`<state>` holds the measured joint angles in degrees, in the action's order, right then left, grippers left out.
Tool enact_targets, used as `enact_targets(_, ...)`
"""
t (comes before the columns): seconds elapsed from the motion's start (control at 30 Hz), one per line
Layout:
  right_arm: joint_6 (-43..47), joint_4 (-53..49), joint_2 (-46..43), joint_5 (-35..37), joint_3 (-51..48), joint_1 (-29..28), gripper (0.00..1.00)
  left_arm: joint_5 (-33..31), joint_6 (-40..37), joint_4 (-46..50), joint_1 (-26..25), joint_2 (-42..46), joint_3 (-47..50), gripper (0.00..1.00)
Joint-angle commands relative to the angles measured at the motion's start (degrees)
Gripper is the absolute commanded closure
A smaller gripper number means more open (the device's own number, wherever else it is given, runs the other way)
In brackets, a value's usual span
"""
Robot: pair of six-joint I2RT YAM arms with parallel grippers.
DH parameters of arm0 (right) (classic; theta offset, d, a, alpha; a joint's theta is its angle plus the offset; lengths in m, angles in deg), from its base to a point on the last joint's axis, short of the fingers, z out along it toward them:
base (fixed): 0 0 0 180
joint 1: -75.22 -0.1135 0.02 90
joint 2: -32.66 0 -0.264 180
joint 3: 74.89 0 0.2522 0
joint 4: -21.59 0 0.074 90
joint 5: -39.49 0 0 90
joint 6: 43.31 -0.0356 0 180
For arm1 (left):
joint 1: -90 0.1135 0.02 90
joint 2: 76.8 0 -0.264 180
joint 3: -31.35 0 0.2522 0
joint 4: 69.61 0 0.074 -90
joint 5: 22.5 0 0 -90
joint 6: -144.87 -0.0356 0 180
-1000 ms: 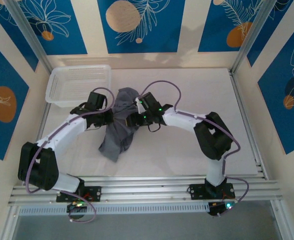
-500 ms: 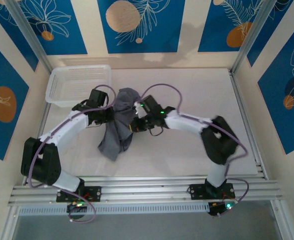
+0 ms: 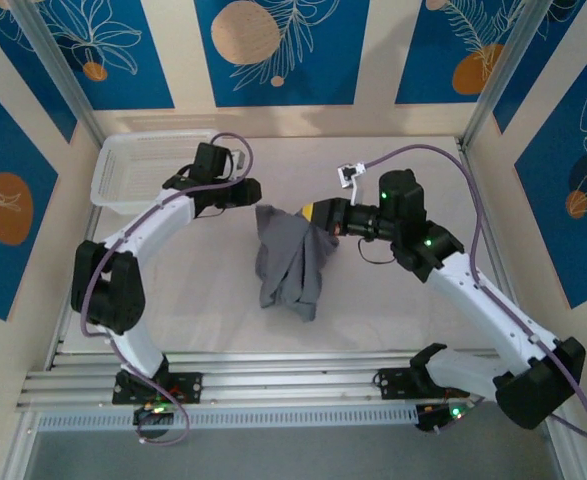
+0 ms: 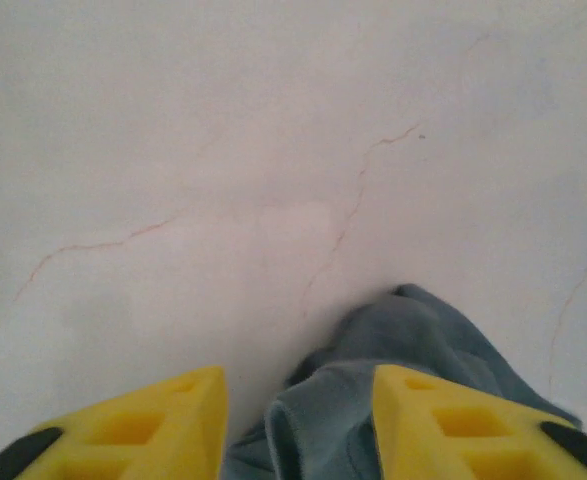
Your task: Fold the inside-out t-shirt
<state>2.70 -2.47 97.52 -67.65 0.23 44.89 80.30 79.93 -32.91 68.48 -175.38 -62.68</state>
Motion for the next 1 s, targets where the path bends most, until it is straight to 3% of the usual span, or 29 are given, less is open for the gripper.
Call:
enact_targets(0.0, -6.6, -2.8, 4.2, 4.8, 0.6, 1.9, 1.0, -2.0, -0.6, -0.5, -0.4, 6.2, 2.9, 0.46)
enact_targets(0.13, -9.4, -2.4, 8.4, 6.0, 2.1, 2.6, 1.0, 1.3, -0.3, -0.9, -2.9, 18.1, 12.0, 0.4)
enact_targets(0.23, -9.7, -3.5, 11.1, 5.9, 3.8, 3.2, 1.0, 8.9, -3.2, -2.7, -9.5, 23.5, 19.7, 0.41)
enact_targets(0.3, -9.6, -4.3, 12.3, 5.4, 4.7, 3.5, 1.0, 10.4, -4.3, -4.0, -14.8, 24.7, 23.5, 0.41)
enact_targets(0.43, -9.5, -5.5, 13.6, 4.9, 5.7, 3.4, 1.0, 3.4, -2.4, -7.0, -23.5, 22.5, 26.6, 0.36)
enact_targets(0.53, -9.8, -5.5, 13.5, 4.6, 5.4, 3.4, 1.0, -1.3, -1.7, -7.3, -25.4, 16.7, 25.3, 0.26)
enact_targets(0.63, -9.9, -6.2, 13.1, 4.9, 5.1, 3.3, 1.0, -2.0, -1.7, -8.5, -25.7, 12.5, 24.6, 0.2)
enact_targets(0.67, -9.8, -6.5, 12.9, 5.2, 5.0, 3.4, 1.0, -2.7, -1.5, -8.6, -25.6, 12.2, 24.5, 0.22)
enact_targets(0.8, -9.2, -7.8, 12.5, 7.6, 4.4, 3.8, 1.0, -6.5, -0.5, -7.7, -25.3, 15.4, 25.3, 0.55)
enact_targets(0.9, -9.6, -7.9, 13.5, 7.7, 3.5, 5.4, 1.0, -5.0, 0.4, -7.7, -24.2, 18.7, 26.6, 0.63)
enact_targets(0.97, -9.5, -8.0, 15.4, 6.5, 3.3, 6.7, 1.0, -1.7, 1.6, -9.0, -23.3, 20.0, 27.7, 0.83)
